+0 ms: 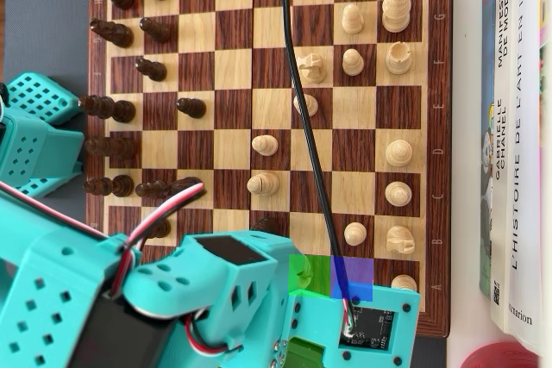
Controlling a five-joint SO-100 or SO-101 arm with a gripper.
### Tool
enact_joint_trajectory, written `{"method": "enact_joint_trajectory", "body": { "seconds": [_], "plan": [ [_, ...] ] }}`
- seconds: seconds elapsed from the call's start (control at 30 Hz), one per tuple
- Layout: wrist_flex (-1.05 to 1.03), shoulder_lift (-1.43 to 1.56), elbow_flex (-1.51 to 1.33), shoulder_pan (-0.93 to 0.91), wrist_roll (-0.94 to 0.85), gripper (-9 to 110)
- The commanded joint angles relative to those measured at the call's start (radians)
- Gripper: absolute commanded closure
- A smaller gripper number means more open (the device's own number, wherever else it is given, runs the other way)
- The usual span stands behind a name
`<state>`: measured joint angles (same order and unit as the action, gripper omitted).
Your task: Play chess
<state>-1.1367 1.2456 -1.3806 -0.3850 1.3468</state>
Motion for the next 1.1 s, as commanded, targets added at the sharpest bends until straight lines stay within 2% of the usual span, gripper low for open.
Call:
{"method": "enact_joint_trajectory", "body": {
  "seconds": [0.0, 1.07],
  "plan": [
    [0.008, 0.061, 0.015, 0.005, 0.008, 97],
    [0.008, 0.017, 0.048, 0.003, 0.008, 96]
  ]
}}
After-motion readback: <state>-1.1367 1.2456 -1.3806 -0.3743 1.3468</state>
